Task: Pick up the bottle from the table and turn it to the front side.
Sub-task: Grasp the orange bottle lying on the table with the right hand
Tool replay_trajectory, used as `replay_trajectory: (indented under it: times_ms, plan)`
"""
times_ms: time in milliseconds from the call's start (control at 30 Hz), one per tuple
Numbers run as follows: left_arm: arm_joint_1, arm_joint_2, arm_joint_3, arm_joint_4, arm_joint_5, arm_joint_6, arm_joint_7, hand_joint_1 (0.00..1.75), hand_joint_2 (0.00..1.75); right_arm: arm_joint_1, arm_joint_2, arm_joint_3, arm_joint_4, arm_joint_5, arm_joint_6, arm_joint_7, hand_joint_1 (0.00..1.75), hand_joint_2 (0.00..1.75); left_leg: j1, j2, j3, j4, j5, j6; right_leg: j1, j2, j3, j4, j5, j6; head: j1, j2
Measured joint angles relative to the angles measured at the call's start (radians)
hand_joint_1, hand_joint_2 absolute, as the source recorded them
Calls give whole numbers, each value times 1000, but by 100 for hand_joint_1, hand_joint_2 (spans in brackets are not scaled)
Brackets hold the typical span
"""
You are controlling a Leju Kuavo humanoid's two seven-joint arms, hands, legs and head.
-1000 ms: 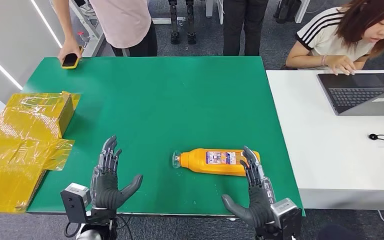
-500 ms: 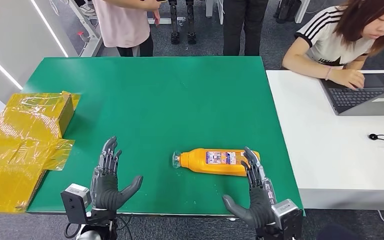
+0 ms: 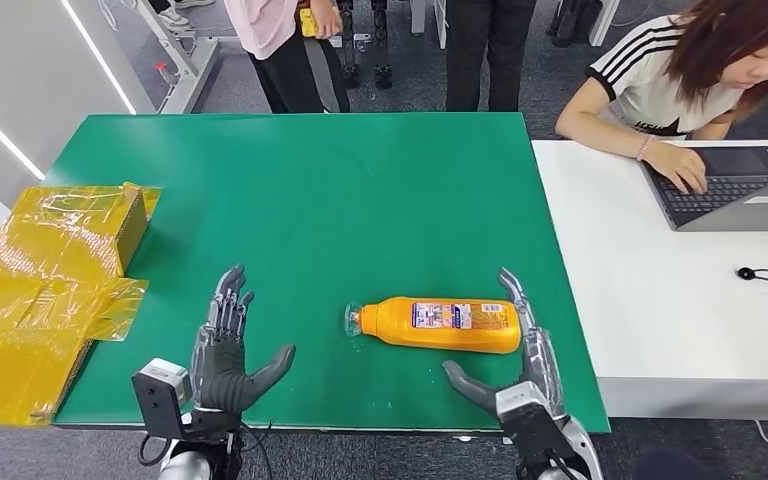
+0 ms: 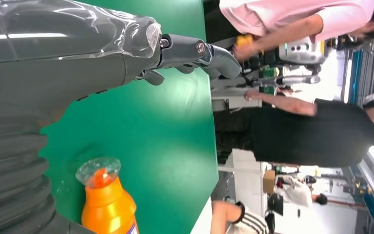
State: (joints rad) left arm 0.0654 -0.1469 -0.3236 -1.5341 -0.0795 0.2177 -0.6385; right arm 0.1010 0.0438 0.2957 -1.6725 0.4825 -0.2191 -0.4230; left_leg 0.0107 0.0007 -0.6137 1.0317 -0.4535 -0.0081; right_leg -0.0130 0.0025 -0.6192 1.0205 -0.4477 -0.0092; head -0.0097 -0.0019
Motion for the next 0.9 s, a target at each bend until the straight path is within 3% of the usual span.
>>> replay_trajectory:
  times_ms: [167,333,567,767,900]
  plan:
    - [-26,-1,-16,33,5,-14,-13,0,175,-129,-48,1,119,87,-23,59,0,175,0,0,0,0,1,0,0,0,0,0,1,0,0,0]
    - [-54,-2,-22,64,11,-29,-16,0,175,-238,-85,12,226,104,28,132,0,175,0,0,0,1,2,0,0,0,1,0,2,0,0,0]
    - [-106,0,-39,106,28,-47,-12,0,175,-470,-155,125,493,181,288,316,0,175,0,0,1,1,2,0,0,1,1,0,2,0,0,0]
    - [-136,4,-45,138,62,-59,7,0,175,-676,-235,273,714,161,563,308,0,175,0,-1,1,2,3,1,0,-1,2,0,3,0,0,0]
    - [-158,4,-48,158,75,-64,14,0,175,-783,-266,365,825,145,669,300,0,175,0,-1,4,2,2,1,0,-1,5,0,3,0,0,0]
